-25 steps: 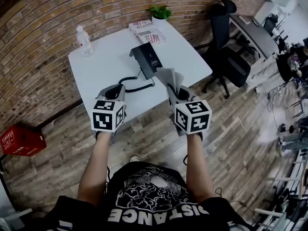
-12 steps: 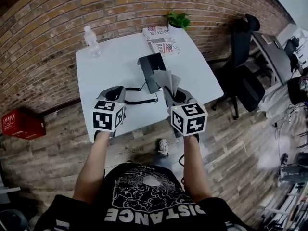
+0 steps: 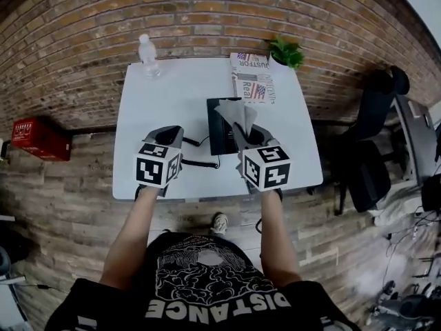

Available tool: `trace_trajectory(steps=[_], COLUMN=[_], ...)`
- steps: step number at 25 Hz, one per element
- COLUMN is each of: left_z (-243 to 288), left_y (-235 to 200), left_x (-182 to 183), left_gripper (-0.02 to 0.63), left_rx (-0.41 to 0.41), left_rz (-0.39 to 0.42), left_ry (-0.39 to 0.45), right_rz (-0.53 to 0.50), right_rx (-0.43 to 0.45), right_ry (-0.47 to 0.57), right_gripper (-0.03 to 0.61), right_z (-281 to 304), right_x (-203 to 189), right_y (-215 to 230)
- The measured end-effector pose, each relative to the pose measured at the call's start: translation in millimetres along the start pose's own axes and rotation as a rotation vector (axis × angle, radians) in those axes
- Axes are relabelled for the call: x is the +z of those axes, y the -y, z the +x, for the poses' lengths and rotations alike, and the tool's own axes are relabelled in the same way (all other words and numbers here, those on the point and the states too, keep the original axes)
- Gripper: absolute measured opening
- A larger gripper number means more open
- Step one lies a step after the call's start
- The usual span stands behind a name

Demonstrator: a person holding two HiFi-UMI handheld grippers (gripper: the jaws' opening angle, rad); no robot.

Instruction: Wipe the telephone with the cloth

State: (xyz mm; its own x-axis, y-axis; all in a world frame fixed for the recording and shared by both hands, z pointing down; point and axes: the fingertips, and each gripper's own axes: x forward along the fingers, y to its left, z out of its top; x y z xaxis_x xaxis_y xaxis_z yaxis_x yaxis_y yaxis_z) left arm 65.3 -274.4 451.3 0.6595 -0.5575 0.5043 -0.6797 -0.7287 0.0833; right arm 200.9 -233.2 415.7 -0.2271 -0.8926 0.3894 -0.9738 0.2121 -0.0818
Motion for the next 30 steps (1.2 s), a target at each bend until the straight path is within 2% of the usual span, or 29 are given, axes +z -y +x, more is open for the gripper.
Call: trace_trajectory(steps=[12,23,30], left_z=[10.2,0.0,-6.9], left_y=[6.2,6.0,10.1], left_x=[-6.2,-17.8,-27.8], left_gripper=[0.005,0.005,0.005], left_rx=[0.138,0.226,0.254], left_rz=[-0.101,-0.197,-0.218], left_ry=[-0.008,-0.008,-0.014], right_rz=[-0.095,-0.228,-0.217], right_rx=[0.171,0.232,0.279], right_ry=[-0.004,-0.07,-0.121], right_gripper=[0.012,0.012,0.012], right_z=[63.2,111.0,122.0], right_x=[16.5,5.7,-16.1], right_y=[26.4,29.6,18.0])
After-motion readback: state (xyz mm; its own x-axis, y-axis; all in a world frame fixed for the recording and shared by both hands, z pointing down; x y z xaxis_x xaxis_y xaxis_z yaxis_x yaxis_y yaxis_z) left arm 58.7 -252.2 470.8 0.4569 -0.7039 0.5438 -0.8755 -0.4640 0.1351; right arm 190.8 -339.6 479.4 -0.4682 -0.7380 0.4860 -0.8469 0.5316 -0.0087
